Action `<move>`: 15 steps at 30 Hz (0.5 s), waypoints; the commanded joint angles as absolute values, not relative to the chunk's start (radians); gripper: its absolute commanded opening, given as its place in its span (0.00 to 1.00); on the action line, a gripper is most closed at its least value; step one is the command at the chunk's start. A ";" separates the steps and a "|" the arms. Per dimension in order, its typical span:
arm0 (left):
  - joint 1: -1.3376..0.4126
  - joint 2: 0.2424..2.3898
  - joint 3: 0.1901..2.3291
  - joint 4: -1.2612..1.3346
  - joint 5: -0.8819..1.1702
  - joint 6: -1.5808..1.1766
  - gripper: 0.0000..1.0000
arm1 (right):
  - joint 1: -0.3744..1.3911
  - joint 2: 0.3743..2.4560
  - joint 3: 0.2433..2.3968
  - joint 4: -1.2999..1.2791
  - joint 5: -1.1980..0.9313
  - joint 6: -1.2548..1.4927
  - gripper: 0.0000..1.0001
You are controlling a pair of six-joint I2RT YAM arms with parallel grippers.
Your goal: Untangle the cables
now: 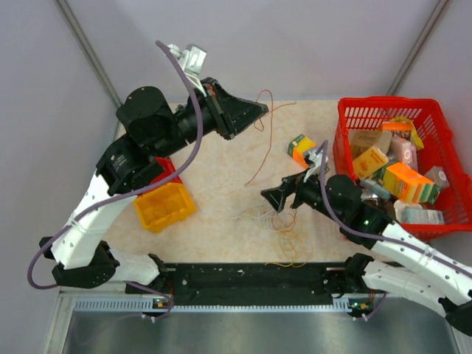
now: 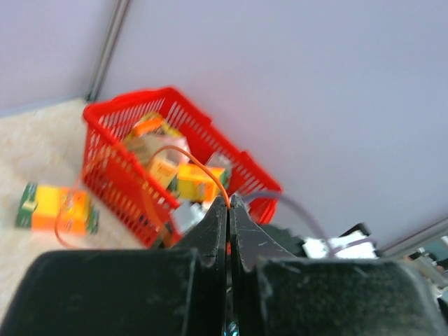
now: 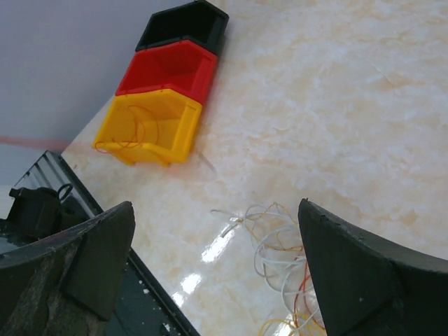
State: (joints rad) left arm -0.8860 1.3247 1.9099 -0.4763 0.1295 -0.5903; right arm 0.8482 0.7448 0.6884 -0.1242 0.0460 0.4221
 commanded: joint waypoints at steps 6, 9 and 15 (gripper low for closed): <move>-0.884 1.368 2.091 -0.376 0.160 -0.634 0.00 | 0.844 0.877 0.776 0.164 -0.111 0.344 0.91; -0.882 1.376 2.095 -0.385 0.163 -0.627 0.00 | 0.845 0.861 0.770 0.143 -0.083 0.376 0.87; -0.847 1.387 2.060 -0.555 0.164 -0.633 0.00 | 0.841 0.706 0.866 -0.346 0.089 0.243 0.89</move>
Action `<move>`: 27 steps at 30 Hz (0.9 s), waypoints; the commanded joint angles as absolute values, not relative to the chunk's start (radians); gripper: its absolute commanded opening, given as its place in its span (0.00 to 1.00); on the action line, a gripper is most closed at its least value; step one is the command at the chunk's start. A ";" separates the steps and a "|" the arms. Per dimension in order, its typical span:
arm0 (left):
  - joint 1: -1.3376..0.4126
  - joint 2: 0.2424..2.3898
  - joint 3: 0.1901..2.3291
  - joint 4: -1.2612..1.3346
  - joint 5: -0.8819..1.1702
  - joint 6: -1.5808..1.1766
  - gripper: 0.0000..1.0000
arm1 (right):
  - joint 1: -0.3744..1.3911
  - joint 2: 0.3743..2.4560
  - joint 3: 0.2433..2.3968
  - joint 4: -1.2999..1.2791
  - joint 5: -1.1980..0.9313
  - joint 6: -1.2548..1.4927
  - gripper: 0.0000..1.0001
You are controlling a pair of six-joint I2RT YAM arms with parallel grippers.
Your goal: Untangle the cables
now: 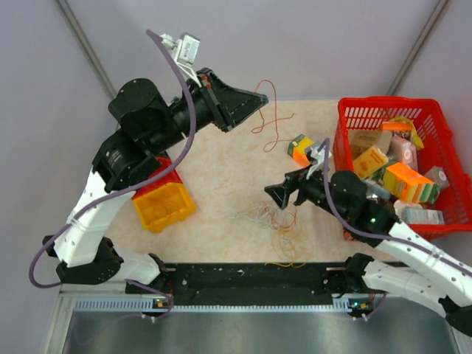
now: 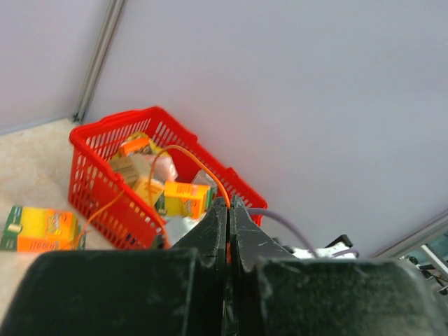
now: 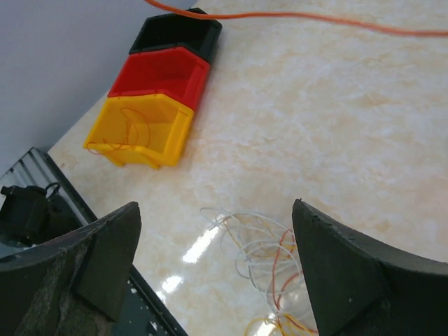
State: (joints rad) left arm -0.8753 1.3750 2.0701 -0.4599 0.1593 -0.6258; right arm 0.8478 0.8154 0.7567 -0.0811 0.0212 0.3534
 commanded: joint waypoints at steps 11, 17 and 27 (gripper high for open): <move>-0.788 1.253 1.710 -0.580 0.111 -0.931 0.00 | 0.839 0.837 1.163 -0.258 -0.038 0.256 0.99; -0.770 1.224 1.671 -0.650 0.011 -1.095 0.00 | 0.886 0.946 1.161 -0.131 -0.003 0.324 0.96; -0.739 1.207 1.624 -0.664 0.021 -1.177 0.00 | 0.974 0.973 1.078 -0.014 0.081 0.232 0.99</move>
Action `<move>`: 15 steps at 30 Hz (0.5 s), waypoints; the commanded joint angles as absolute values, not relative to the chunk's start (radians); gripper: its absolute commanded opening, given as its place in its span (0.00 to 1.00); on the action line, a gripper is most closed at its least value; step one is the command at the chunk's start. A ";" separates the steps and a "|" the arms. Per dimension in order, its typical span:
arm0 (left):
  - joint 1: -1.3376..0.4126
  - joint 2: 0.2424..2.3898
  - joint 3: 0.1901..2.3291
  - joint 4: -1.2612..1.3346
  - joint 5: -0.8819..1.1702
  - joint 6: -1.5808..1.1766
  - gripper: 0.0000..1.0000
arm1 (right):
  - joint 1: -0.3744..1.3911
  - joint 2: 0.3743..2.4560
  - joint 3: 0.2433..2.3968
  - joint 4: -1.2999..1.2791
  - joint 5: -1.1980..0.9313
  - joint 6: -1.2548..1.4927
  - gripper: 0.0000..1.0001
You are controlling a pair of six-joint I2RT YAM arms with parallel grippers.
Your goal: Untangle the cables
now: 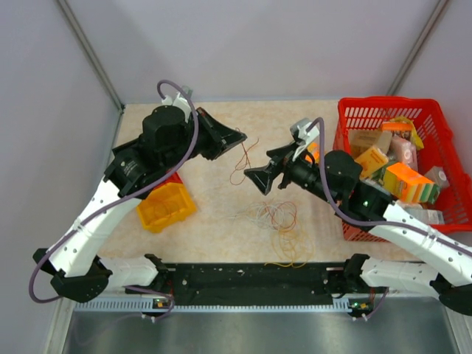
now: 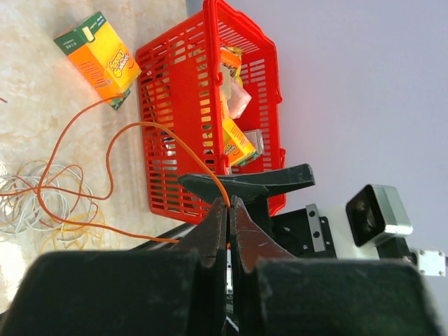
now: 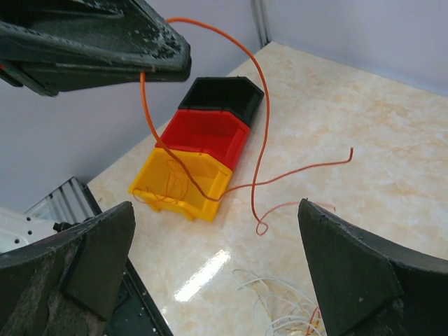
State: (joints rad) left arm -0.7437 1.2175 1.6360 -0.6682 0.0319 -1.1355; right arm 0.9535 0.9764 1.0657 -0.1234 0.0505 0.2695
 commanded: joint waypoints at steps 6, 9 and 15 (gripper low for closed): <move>-0.739 1.198 1.626 -0.658 0.026 -1.186 0.00 | 0.976 1.015 1.075 0.028 0.127 0.229 0.93; -0.738 1.192 1.626 -0.653 0.023 -1.190 0.00 | 0.976 1.040 1.059 0.046 0.158 0.248 0.82; -0.736 1.184 1.605 -0.643 0.048 -1.221 0.00 | 0.976 1.057 1.003 0.143 0.207 0.258 0.63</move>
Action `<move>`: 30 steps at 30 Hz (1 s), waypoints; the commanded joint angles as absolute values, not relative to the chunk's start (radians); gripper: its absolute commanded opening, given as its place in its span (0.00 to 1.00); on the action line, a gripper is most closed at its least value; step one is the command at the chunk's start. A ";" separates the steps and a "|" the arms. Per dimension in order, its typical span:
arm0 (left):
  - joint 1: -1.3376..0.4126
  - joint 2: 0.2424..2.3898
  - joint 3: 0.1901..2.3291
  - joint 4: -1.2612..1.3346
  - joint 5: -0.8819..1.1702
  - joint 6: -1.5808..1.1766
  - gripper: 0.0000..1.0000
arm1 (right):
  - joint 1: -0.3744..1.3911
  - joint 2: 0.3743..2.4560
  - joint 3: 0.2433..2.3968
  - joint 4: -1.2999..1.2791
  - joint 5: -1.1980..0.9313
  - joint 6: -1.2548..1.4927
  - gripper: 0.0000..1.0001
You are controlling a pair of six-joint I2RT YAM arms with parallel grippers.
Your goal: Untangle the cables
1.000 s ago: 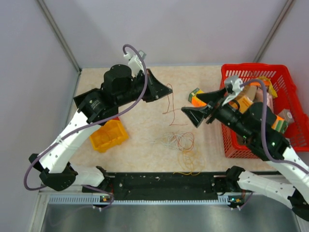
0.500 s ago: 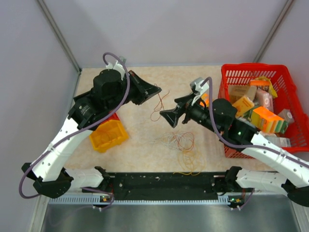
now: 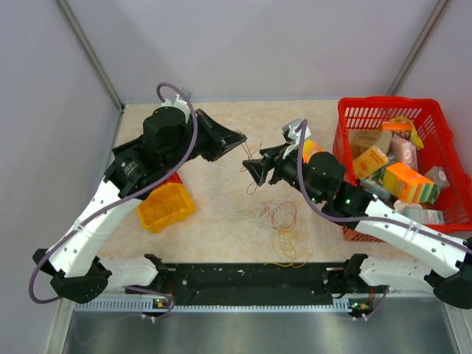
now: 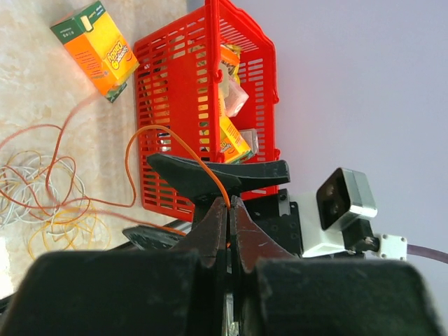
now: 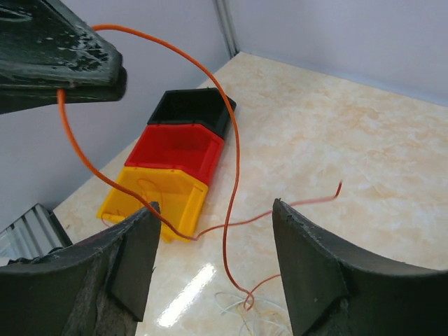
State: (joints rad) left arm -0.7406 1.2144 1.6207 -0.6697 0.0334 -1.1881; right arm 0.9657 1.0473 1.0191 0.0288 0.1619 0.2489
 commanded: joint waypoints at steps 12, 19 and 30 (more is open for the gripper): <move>-0.735 1.174 1.580 -0.611 0.066 -1.249 0.00 | 0.974 1.104 0.989 0.201 0.178 0.282 0.59; -0.735 1.164 1.575 -0.594 0.064 -1.243 0.00 | 0.957 1.112 0.966 0.218 0.158 0.328 0.57; -0.736 1.151 1.540 -0.508 0.115 -1.187 0.00 | 0.920 1.106 0.948 0.235 0.048 0.406 0.29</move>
